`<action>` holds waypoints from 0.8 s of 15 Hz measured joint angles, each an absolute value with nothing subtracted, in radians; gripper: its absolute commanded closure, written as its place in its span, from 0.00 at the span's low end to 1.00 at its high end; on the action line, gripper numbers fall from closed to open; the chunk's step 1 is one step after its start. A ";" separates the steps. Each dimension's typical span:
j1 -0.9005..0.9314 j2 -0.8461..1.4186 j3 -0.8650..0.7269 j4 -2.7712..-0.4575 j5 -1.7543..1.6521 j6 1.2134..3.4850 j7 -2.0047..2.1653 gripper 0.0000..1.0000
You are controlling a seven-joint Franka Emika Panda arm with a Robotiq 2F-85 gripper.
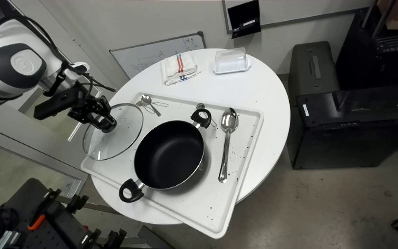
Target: Put the lid on the pot
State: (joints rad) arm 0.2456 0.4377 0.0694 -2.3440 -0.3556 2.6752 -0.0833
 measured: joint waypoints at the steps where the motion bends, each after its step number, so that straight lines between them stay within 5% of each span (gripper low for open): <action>1: 0.243 0.429 0.063 -2.351 -0.357 2.671 -0.083 0.75; 12: 0.146 0.375 -0.039 -2.406 -0.366 2.670 -0.080 0.75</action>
State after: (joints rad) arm 0.1458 0.3750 -0.0393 -2.4061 -0.3659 2.6700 -0.0804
